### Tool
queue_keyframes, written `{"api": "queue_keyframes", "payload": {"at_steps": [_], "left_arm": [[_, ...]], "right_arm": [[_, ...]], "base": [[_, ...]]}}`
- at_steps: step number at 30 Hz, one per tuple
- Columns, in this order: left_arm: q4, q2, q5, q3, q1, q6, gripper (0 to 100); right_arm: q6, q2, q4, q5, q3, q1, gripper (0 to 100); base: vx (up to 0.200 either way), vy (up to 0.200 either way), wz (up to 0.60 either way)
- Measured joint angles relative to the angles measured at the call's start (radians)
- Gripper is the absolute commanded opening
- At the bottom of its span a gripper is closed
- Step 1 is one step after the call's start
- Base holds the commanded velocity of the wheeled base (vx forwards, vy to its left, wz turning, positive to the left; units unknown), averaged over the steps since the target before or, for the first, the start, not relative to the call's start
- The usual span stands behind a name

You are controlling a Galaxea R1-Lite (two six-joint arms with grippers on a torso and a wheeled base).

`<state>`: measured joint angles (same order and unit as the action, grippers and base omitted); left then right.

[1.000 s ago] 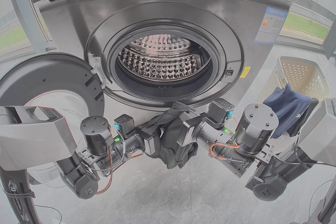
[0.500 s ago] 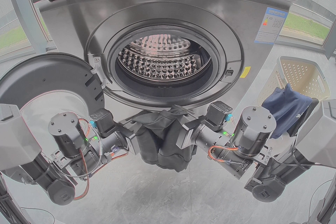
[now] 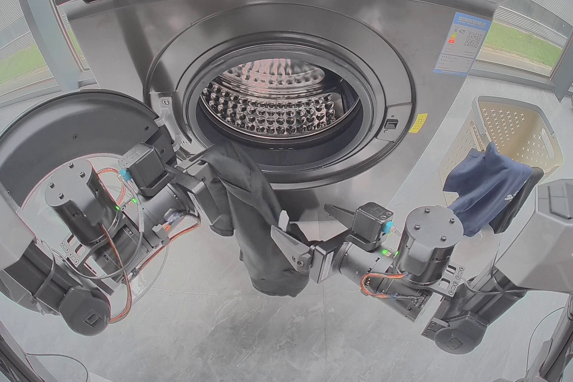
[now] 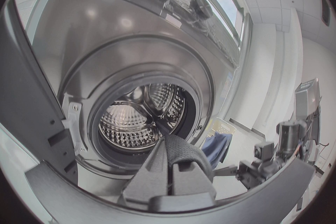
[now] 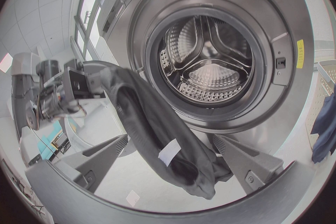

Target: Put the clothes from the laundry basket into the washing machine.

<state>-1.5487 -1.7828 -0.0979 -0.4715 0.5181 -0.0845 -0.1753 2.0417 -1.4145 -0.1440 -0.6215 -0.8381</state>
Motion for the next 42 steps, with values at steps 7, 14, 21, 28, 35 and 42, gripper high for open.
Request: {"api": "queue_keyframes", "payload": {"at_steps": [7, 14, 21, 28, 35, 42], "left_arm": [[0.0, 0.023, 0.004, -0.032, -0.001, -0.002, 0], [0.0, 0.028, 0.006, -0.044, -0.002, -0.003, 0], [0.0, 0.03, 0.007, -0.057, -0.003, -0.003, 0], [0.0, 0.032, 0.008, -0.062, -0.006, -0.003, 0], [0.0, 0.034, 0.007, -0.062, -0.008, -0.002, 0], [0.0, 0.035, 0.007, -0.059, -0.002, -0.001, 0]], "right_arm": [[0.002, 0.055, -0.007, 0.011, 0.007, 0.004, 100], [0.003, 0.106, -0.011, 0.011, -0.001, -0.004, 100], [0.003, 0.18, -0.047, 0.022, -0.052, -0.002, 100], [0.021, 0.268, -0.06, 0.039, -0.124, 0.002, 100], [0.039, 0.347, -0.053, 0.054, -0.224, 0.03, 100], [0.05, 0.417, -0.047, 0.068, -0.314, 0.061, 100]], "base": [[0.0, 0.0, 0.0], [0.0, 0.0, 0.0], [0.0, 0.0, 0.0], [0.0, 0.0, 0.0], [0.0, 0.0, 0.0], [0.0, 0.0, 0.0]]}}
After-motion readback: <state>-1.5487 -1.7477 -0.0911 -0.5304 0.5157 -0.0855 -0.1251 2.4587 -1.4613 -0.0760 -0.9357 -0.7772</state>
